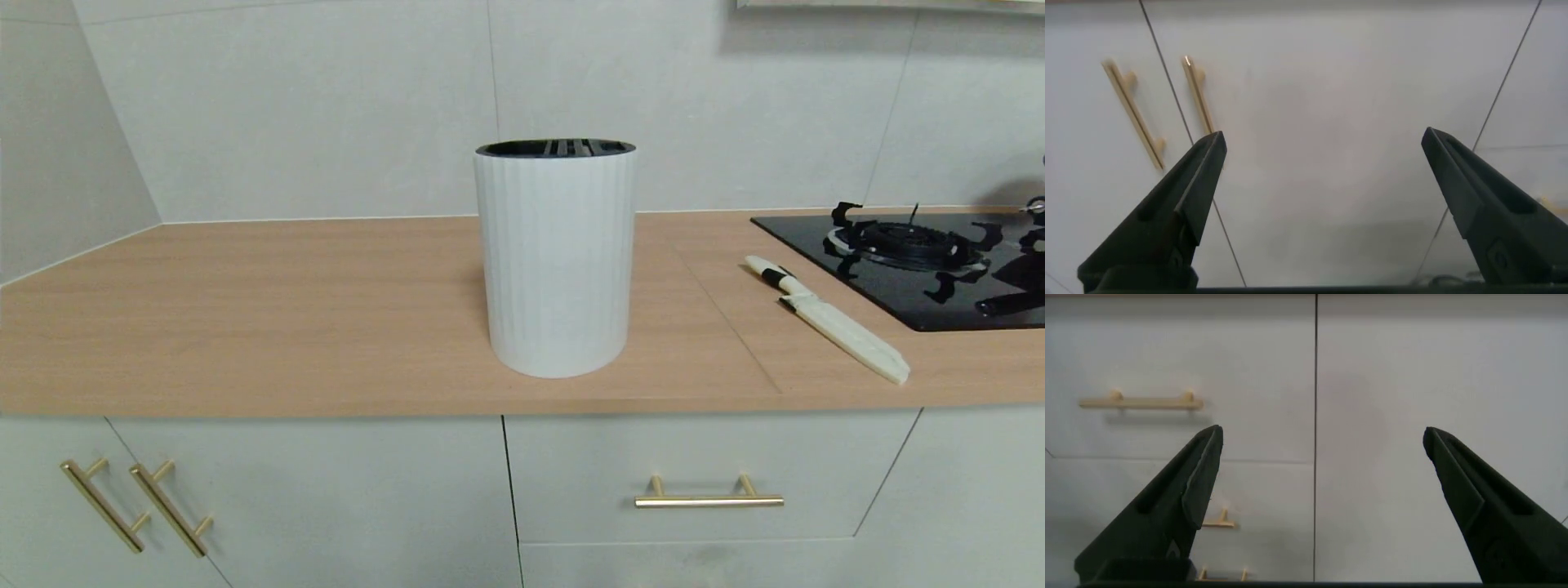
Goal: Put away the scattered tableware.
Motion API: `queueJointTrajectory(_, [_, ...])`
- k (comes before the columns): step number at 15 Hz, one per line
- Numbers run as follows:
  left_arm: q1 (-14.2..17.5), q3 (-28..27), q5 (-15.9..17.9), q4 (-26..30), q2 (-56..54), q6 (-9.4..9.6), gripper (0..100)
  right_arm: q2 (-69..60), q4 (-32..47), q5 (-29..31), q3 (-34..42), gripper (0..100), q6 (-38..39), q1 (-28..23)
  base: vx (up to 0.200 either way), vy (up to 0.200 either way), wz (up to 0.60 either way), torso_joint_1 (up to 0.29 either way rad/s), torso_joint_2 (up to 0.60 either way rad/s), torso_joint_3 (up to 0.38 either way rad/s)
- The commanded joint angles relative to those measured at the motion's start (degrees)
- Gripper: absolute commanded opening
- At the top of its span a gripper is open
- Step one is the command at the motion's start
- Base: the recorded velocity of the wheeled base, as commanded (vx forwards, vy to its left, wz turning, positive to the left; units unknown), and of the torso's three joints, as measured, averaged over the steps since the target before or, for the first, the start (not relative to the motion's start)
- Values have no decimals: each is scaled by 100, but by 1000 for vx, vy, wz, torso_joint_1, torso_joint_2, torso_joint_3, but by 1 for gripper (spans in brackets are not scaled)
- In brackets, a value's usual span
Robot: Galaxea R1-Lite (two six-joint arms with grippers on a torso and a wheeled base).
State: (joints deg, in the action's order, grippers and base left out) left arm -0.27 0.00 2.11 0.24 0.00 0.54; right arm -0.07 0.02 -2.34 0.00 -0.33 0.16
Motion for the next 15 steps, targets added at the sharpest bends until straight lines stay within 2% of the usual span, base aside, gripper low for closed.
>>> queueJointTrajectory(1, [0,0,0,2,0,-1,100,7,-2,-3,0,100,-2,2,0,0,0,168,-481,-295])
queueJointTrajectory(15, [0,0,0,2,0,-1,100,7,-2,-3,0,100,-2,2,0,0,0,209,-491,-283])
